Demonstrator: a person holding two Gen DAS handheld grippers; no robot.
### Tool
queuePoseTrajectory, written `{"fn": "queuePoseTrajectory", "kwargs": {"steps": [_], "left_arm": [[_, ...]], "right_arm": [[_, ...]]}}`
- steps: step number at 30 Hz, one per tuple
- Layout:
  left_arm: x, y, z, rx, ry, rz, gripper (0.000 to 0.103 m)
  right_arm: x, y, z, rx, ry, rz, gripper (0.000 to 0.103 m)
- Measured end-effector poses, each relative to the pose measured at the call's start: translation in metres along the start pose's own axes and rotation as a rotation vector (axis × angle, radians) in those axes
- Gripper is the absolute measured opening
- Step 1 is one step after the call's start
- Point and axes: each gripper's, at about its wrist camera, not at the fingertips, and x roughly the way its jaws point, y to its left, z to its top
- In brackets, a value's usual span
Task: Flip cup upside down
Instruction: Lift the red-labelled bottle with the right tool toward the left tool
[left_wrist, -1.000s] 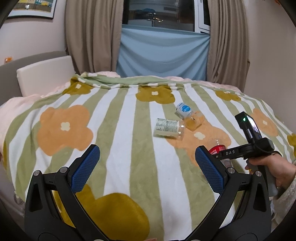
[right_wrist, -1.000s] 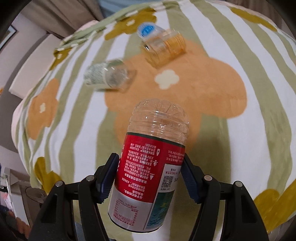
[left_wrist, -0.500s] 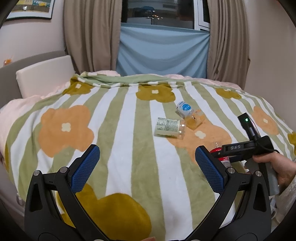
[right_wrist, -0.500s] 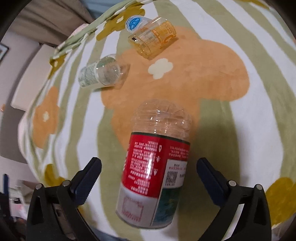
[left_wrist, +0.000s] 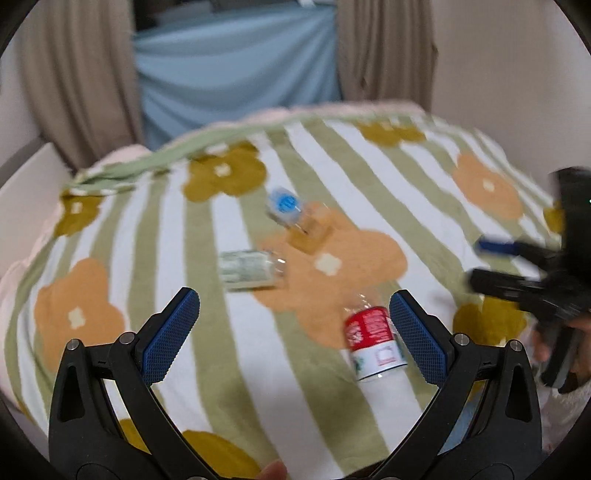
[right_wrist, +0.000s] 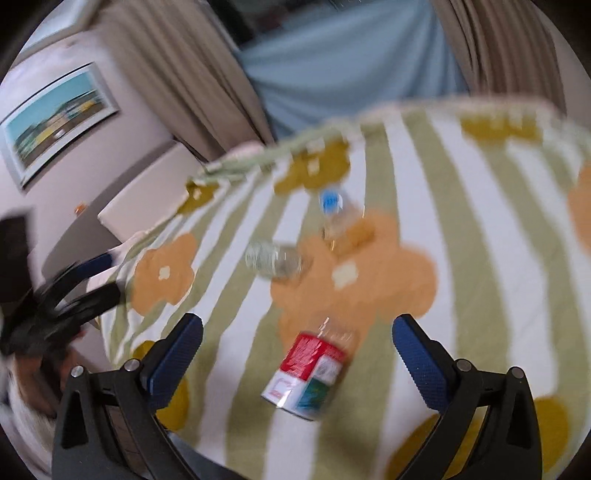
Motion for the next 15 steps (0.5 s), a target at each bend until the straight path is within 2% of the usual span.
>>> {"fn": "queuePoseTrajectory", "kwargs": {"steps": [3,5,7,9,12,15], "left_arm": [[0.036,-0.025,0.013,0.068,0.11,0.015,0.102],[0.058,-0.036,0.015,0.081,0.187,-0.011,0.102],[0.084,-0.044,0.014,0.064,0.289,-0.055,0.102],[0.115,-0.047,0.009,-0.001,0.43,-0.123,0.102],[0.155,-0.051,0.0,-0.087,0.595,-0.168,0.102],[0.18,-0.057,-0.005,-0.117,0.675,-0.164,0.102]], "right_arm": [[-0.04,0.006,-0.005,-0.115,-0.153,-0.092,0.102],[-0.058,0.011,-0.011,-0.168,-0.227,-0.147,0.102],[-0.069,0.013,-0.018,-0.217,-0.271,-0.181,0.103],[-0.078,0.015,-0.026,-0.259,-0.313,-0.211,0.103],[-0.085,0.01,-0.037,-0.277,-0.353,-0.173,0.103],[-0.085,0.002,-0.05,-0.266,-0.366,-0.119,0.103]]}}
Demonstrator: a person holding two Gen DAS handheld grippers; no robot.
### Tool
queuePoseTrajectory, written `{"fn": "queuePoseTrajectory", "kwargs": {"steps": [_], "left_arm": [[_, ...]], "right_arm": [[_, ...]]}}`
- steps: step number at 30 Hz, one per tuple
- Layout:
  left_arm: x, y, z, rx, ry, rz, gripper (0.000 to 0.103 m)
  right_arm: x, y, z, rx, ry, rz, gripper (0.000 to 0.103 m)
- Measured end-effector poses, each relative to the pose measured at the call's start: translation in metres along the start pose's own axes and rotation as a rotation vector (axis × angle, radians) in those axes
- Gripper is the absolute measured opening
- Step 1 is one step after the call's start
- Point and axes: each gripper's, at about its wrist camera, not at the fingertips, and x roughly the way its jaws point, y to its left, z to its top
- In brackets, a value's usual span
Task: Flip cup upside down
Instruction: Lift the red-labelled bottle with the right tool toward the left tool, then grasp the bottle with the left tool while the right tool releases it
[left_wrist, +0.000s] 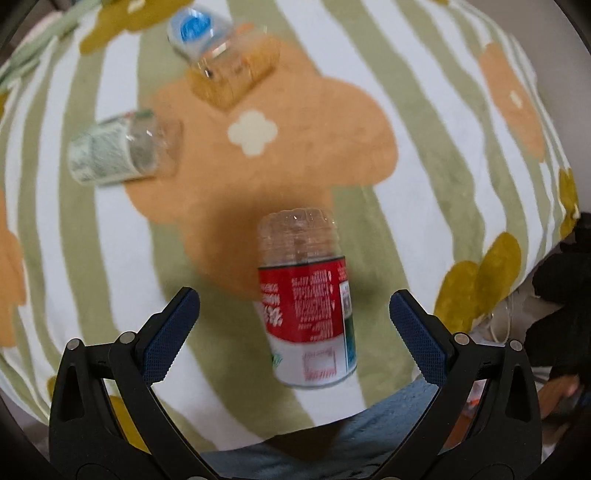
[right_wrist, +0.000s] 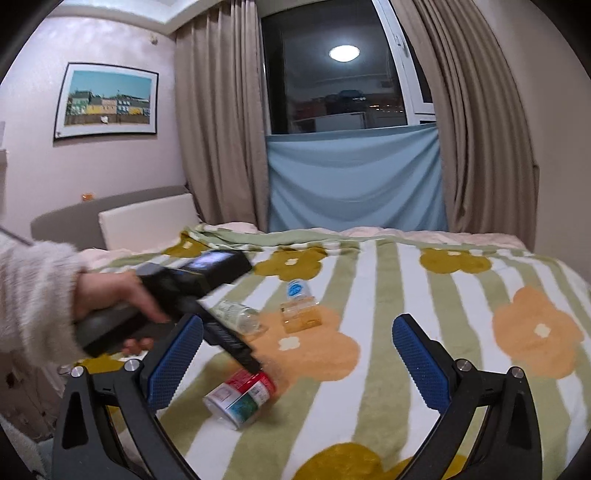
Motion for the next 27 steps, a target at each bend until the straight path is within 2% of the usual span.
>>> {"fn": "queuePoseTrajectory", "kwargs": {"steps": [3,7,11,15,17,18,20,24,27], "left_arm": [[0.018,-0.001,0.009,-0.013,0.052,0.016,0.098],[0.04,-0.005,0.009,-0.031,0.13,-0.001,0.092],[0.054,-0.007,0.009,-0.051,0.163,-0.007,0.088],[0.058,-0.009,0.009,-0.055,0.17,-0.009,0.085],[0.061,-0.01,0.01,-0.061,0.178,-0.017,0.077],[0.064,-0.012,0.01,-0.064,0.184,-0.021,0.068],[0.068,-0.013,0.01,-0.07,0.195,-0.033,0.061],[0.067,-0.015,0.01,-0.067,0.176,-0.042,0.059],[0.052,-0.01,0.003,-0.056,0.112,-0.053,0.059]], "right_arm": [[0.0,-0.005,-0.011,0.004,0.002,0.014,0.103],[0.005,-0.011,-0.019,0.01,0.024,0.012,0.103],[0.009,-0.016,-0.023,0.032,0.026,0.025,0.103],[0.013,-0.017,-0.024,0.039,0.029,0.044,0.103],[0.015,-0.016,-0.026,0.033,0.034,0.049,0.103],[0.017,-0.015,-0.026,0.03,0.041,0.05,0.103],[0.02,-0.015,-0.027,0.029,0.051,0.049,0.103],[0.02,-0.016,-0.026,0.045,0.053,0.056,0.103],[0.018,-0.014,-0.025,0.038,0.05,0.059,0.103]]}}
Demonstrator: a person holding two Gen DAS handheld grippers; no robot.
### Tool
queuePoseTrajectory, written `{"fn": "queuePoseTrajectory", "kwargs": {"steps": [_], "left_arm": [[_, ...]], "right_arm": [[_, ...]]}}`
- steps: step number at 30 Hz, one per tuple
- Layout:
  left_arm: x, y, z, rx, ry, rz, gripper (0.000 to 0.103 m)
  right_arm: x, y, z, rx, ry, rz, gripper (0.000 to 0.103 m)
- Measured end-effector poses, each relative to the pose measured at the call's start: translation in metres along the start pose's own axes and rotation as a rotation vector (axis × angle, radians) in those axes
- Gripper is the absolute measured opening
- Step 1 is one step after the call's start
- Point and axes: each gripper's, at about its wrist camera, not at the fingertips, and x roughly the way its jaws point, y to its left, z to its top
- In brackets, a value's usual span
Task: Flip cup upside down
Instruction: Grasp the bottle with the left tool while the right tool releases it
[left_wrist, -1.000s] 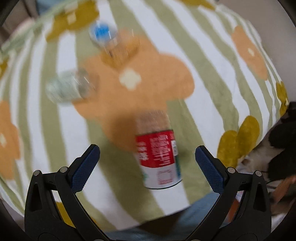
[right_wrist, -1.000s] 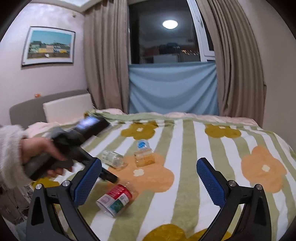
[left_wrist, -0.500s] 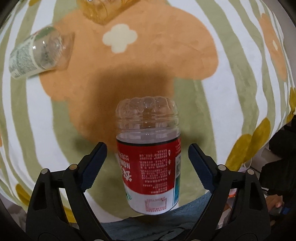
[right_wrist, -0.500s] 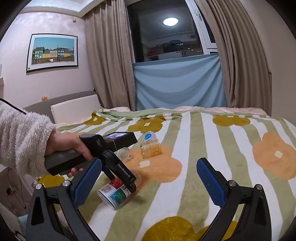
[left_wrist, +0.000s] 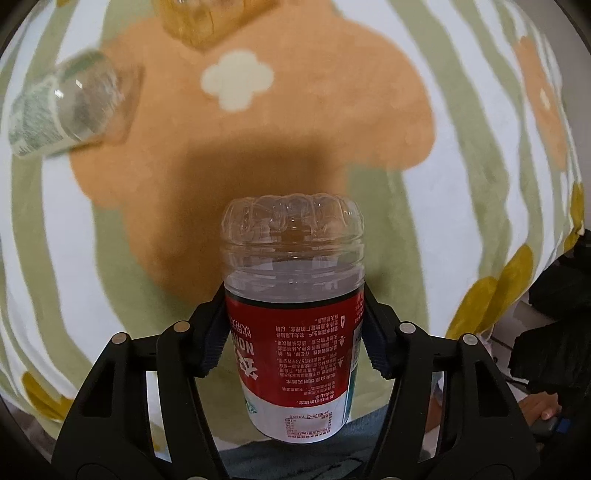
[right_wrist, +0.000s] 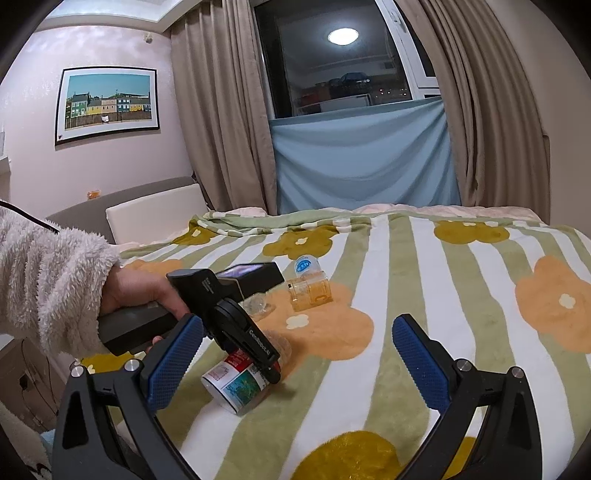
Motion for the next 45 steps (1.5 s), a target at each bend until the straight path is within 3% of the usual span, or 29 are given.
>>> {"fn": "queuePoseTrajectory", "kwargs": {"steps": [3,6,7,10,13,16,22,30,38,39,40,42,45], "left_arm": [[-0.035,0.001,-0.016,0.039,-0.164,-0.029,0.059],[-0.068,0.002,-0.046,0.072,-0.454,-0.118,0.059],[-0.078,0.003,-0.058,0.08,-0.589,-0.116,0.059],[-0.073,0.008,-0.088,0.084,-0.847,-0.041,0.059],[-0.046,0.004,-0.1,0.044,-0.927,-0.057,0.059],[-0.032,0.012,-0.107,0.022,-0.967,-0.034,0.059],[-0.017,0.01,-0.12,0.066,-0.957,0.015,0.059],[-0.021,-0.003,-0.133,0.14,-0.849,0.107,0.059],[-0.024,-0.006,-0.133,0.138,-0.784,0.119,0.06],[-0.024,-0.004,-0.134,0.133,-0.786,0.112,0.066],[-0.024,-0.003,-0.134,0.126,-0.783,0.106,0.084],[-0.025,-0.001,-0.135,0.109,-0.794,0.104,0.103],[-0.027,-0.001,-0.139,0.111,-0.812,0.107,0.103]], "right_arm": [[-0.003,0.002,0.002,-0.014,-0.011,0.001,0.103],[-0.007,0.002,0.005,-0.008,-0.027,0.005,0.103],[-0.008,0.001,0.005,-0.003,-0.031,0.006,0.103],[-0.008,-0.001,0.003,0.013,-0.028,0.016,0.103],[-0.005,-0.001,-0.002,0.003,0.014,0.017,0.103],[-0.005,0.001,-0.007,-0.015,0.044,0.006,0.103],[-0.002,-0.002,-0.014,0.005,0.067,0.014,0.103],[0.003,0.007,-0.017,0.004,0.071,0.045,0.103],[0.006,0.01,-0.02,0.011,0.077,0.049,0.103],[0.006,0.011,-0.02,0.012,0.08,0.051,0.103],[0.007,0.011,-0.02,0.014,0.082,0.053,0.103],[0.008,0.013,-0.02,0.013,0.085,0.055,0.103],[0.008,0.015,-0.02,0.006,0.085,0.054,0.103]]}}
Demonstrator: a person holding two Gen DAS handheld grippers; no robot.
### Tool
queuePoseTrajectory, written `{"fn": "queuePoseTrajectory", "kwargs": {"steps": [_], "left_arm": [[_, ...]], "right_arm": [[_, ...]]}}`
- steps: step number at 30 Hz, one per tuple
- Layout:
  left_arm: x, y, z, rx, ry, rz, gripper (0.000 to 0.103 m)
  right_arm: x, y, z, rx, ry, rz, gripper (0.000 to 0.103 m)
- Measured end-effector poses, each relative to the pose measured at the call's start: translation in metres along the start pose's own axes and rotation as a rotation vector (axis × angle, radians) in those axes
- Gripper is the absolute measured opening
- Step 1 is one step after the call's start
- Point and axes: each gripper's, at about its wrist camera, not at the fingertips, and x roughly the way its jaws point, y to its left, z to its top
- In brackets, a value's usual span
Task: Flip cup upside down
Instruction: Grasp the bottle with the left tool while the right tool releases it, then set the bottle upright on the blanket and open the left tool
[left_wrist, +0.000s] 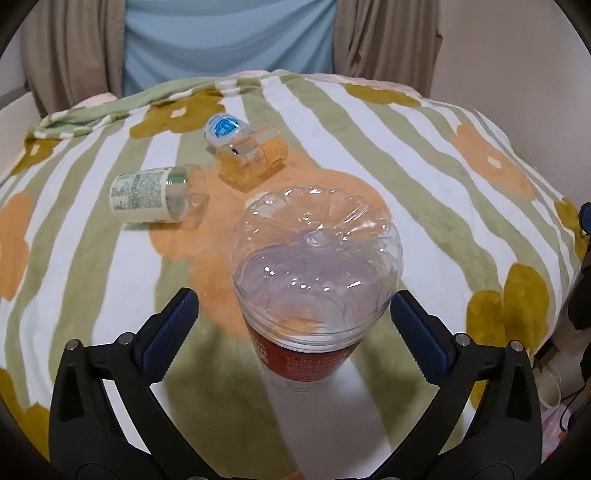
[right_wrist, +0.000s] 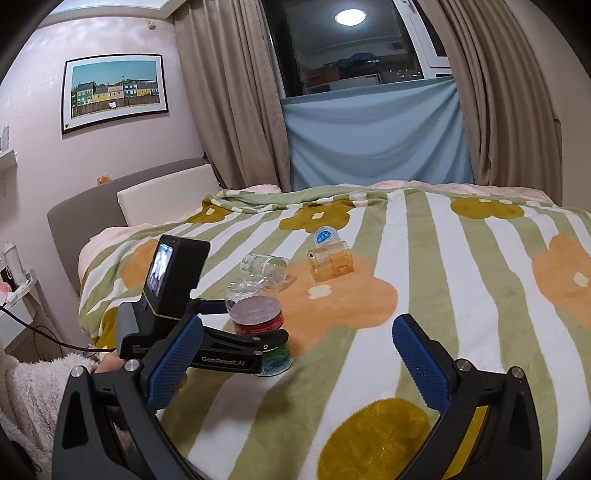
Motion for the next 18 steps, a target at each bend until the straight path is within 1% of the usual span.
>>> {"fn": "queuePoseTrajectory", "kwargs": {"steps": [3,6,11,15,18], "left_arm": [[-0.001,-0.001,-0.001,0.013,0.006,0.011,0.103],[-0.009,0.0,-0.001,0.016,-0.004,0.018,0.103],[-0.034,0.007,0.0,0.006,-0.037,0.016,0.103],[-0.068,0.016,0.005,-0.004,-0.099,0.011,0.103],[-0.104,0.02,0.012,-0.001,-0.167,0.017,0.103]], "right_arm": [[0.001,0.001,0.0,0.001,0.002,-0.003,0.103],[0.002,0.003,0.0,0.005,0.006,-0.01,0.103],[-0.001,0.014,0.002,0.002,0.0,-0.018,0.103],[-0.008,0.031,0.012,-0.025,-0.023,-0.034,0.102],[-0.015,0.045,0.022,-0.05,-0.053,-0.05,0.102]]}}
